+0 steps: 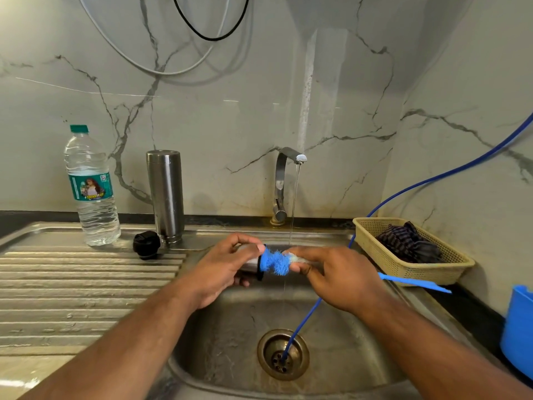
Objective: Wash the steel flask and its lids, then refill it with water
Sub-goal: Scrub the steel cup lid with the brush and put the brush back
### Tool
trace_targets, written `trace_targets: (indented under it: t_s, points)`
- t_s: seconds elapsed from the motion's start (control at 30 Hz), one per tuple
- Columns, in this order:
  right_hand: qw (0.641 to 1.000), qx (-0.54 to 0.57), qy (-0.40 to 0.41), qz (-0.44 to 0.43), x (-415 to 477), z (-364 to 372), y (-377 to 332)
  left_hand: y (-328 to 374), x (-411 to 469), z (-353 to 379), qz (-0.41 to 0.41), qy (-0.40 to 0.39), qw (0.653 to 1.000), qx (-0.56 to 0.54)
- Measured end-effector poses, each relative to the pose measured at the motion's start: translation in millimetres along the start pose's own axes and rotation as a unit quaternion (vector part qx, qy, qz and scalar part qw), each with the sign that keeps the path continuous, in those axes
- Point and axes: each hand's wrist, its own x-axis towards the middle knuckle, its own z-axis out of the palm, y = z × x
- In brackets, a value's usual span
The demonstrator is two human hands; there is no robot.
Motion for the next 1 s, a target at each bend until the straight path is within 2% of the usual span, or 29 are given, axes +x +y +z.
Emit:
trace_targets:
  t_s: [0.1, 0.17, 0.2, 0.27, 0.33, 0.47, 0.57, 0.7, 0.73, 0.8, 0.87, 1.0]
  points:
    - [0.995, -0.049, 0.017, -0.086, -0.3, 2.4, 3.0, 4.8, 1.0, -1.8, -0.042, 0.05, 0.99, -0.127]
    - [0.986, -0.072, 0.059, -0.137, 0.7, 0.9, 1.7, 7.5, 1.9, -6.4, -0.078, 0.062, 0.981, -0.165]
    - [0.98, -0.083, 0.08, -0.163, 1.4, 1.4, 2.0, 7.7, 0.6, -8.4, -0.097, 0.051, 0.982, -0.153]
    - [0.973, -0.11, 0.102, -0.176, 2.2, 5.0, 4.2, 6.0, -4.6, -8.8, -0.133, -0.015, 0.989, -0.056]
    - [0.982, -0.105, 0.094, -0.124, 0.7, 6.6, 3.9, 3.9, -8.0, -6.3, -0.13, -0.051, 0.99, 0.026]
    - [1.0, 0.002, 0.023, -0.017, 1.4, 11.5, 4.4, 4.3, -1.0, -7.5, -0.033, -0.037, 0.998, 0.036]
    - [0.999, -0.008, 0.016, -0.04, 2.1, 10.6, 6.9, 1.9, 0.5, -8.8, -0.016, -0.019, 1.0, -0.008]
    - [0.99, -0.076, 0.032, -0.11, 1.1, 5.9, 4.4, 1.8, 3.1, -14.6, -0.063, 0.048, 0.99, -0.114]
    - [0.988, -0.086, 0.043, -0.122, 2.2, 5.9, 5.0, 0.9, 2.5, -16.3, -0.087, 0.037, 0.991, -0.093]
    - [0.984, -0.096, 0.074, -0.131, 2.2, 8.1, 6.0, -1.6, -2.4, -14.9, -0.145, -0.037, 0.988, -0.025]
    - [0.991, -0.069, 0.072, -0.091, 0.8, 8.8, 5.6, -2.8, -4.9, -11.6, -0.158, -0.077, 0.984, -0.002]
    - [0.997, 0.051, -0.021, 0.056, 2.7, 7.8, 7.7, -1.1, 3.8, -13.7, -0.045, -0.08, 0.996, 0.018]
